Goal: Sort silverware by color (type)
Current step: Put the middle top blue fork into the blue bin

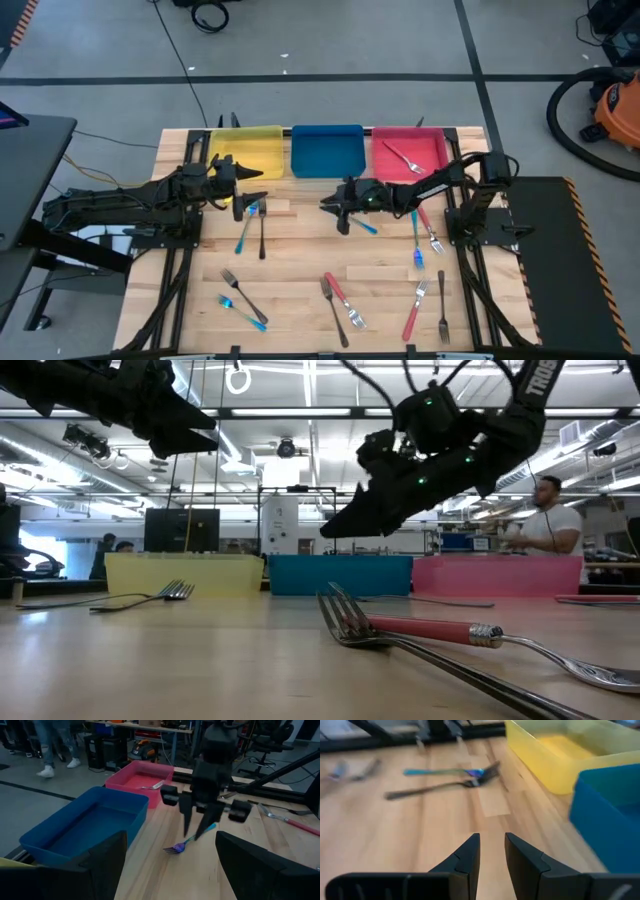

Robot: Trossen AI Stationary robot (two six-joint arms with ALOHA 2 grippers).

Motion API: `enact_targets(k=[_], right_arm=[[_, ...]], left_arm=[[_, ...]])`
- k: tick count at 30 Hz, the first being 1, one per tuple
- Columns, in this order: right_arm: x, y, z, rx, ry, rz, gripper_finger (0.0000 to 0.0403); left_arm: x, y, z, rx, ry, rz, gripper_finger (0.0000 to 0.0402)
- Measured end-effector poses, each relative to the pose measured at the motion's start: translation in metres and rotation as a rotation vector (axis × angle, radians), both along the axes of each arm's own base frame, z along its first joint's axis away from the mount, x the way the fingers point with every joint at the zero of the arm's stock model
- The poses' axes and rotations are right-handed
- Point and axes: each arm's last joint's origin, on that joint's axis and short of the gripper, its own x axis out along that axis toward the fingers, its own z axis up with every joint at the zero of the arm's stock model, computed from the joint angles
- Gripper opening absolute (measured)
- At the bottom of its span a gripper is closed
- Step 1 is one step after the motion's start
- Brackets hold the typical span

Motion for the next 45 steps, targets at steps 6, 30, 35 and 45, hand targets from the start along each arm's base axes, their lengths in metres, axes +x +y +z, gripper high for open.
enact_targets(k=[6,30,35,45], right_arm=[[0.012,-0.013,-0.001,-0.008,0.119,-0.034,0.0099],[0.001,-0.044,-0.009,0.16,0.279,0.02,0.0099],[0.003,-0.044,-0.015,0.161,0.273,0.008,0.0099],[0.008,-0.044,-0.039,0.185,0.293,-0.004,0.0099]], left_arm=[[0.0,0.0,0.0,0.0,0.001,0.0,0.0306],[0.0,0.0,-0.001,-0.001,0.005,0.0,0.0306],[0.0,0.0,-0.001,-0.001,0.005,0.0,0.0306],[0.0,0.0,-0.001,0.007,0.009,-0.002,0.0306]])
